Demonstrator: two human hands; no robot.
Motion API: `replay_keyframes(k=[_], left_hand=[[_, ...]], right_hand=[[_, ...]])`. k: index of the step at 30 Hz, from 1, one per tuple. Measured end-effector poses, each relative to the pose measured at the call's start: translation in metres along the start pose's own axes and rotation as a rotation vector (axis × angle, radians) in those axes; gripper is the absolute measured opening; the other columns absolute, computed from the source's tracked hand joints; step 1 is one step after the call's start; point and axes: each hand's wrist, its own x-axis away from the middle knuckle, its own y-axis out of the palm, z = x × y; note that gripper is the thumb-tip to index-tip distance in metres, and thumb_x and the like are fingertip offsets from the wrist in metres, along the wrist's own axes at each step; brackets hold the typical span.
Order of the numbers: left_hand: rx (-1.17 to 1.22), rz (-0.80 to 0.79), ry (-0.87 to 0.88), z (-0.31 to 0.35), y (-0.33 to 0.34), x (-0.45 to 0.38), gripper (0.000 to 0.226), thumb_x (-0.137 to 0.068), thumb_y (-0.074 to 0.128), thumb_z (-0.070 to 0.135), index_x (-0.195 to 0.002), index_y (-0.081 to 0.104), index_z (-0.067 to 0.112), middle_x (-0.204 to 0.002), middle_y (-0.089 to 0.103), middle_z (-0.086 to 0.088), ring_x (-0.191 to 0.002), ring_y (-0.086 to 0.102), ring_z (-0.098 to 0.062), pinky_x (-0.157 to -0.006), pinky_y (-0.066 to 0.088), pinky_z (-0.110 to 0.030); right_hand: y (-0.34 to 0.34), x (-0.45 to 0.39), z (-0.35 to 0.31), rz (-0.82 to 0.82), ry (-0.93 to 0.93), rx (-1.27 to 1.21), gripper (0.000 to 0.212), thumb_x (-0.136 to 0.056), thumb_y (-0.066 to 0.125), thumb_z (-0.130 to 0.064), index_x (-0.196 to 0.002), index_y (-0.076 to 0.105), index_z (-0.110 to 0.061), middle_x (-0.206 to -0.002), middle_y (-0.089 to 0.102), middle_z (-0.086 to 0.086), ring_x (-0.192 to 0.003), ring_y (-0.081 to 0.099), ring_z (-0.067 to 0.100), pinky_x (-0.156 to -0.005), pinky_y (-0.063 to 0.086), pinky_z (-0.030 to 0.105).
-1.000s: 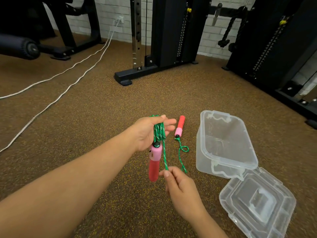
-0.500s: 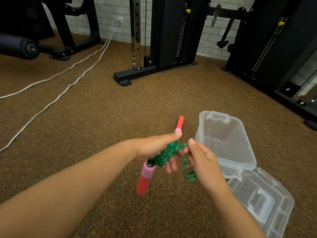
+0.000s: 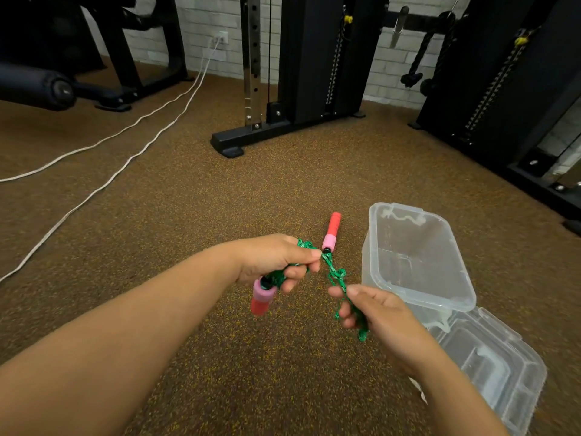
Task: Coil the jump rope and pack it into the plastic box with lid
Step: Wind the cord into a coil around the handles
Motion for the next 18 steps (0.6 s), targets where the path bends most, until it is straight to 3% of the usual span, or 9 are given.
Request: replay_keyframes(k=[4,8,12,15,18], left_hand=[[0.027,0.015,-0.007,-0.002,0.0,-0.004,0.027,-0.098,0.043,0.028,-0.079,0.054,0.012,-0.044,0.041,0.008,-0.043,0.045,-0.013,-0.053,0.037,-0.026],[0.114,0.088,0.006,0.004,-0.005,-0.001,0.027,-0.098,0.043,0.026,-0.078,0.052,0.011,-0.043,0.037,0.007,-0.041,0.04,-0.012,-0.047,0.037,-0.022],[0.106,0.095,-0.021,0.006,-0.007,0.0,0.027,-0.098,0.044,0.026,-0.077,0.053,0.011,-0.042,0.037,0.007,-0.039,0.039,-0.012,-0.044,0.037,-0.021],[0.11,0.08,-0.061,0.004,-0.001,-0.001,0.026,-0.097,0.044,0.025,-0.077,0.053,0.011,-0.04,0.038,0.007,-0.037,0.04,-0.011,-0.042,0.036,-0.02],[0.131,0.061,-0.087,0.003,0.007,-0.001,0.027,-0.098,0.044,0.025,-0.076,0.052,0.011,-0.039,0.037,0.007,-0.037,0.039,-0.011,-0.042,0.035,-0.02]], right_hand=[[0.002,-0.001,0.001,0.137,-0.092,-0.04,0.017,-0.087,0.061,-0.006,-0.083,0.075,-0.015,-0.067,0.069,-0.001,-0.064,0.059,0.011,-0.064,0.05,0.019],[0.002,-0.001,0.014,0.338,-0.151,-0.018,0.012,-0.074,0.076,-0.005,-0.074,0.072,-0.016,-0.07,0.071,0.001,-0.067,0.059,0.012,-0.067,0.048,0.024],[0.002,-0.003,0.032,0.55,-0.23,0.248,0.014,-0.071,0.08,-0.013,-0.069,0.07,-0.021,-0.07,0.07,-0.002,-0.064,0.058,0.006,-0.064,0.047,0.024],[0.001,-0.004,0.037,0.553,-0.279,0.524,0.018,-0.073,0.08,-0.02,-0.069,0.062,-0.025,-0.074,0.066,-0.008,-0.068,0.06,0.006,-0.062,0.046,0.023],[0.001,-0.006,0.036,0.422,-0.197,0.666,0.023,-0.072,0.08,-0.027,-0.075,0.057,-0.028,-0.083,0.06,-0.011,-0.077,0.056,0.006,-0.063,0.039,0.017]])
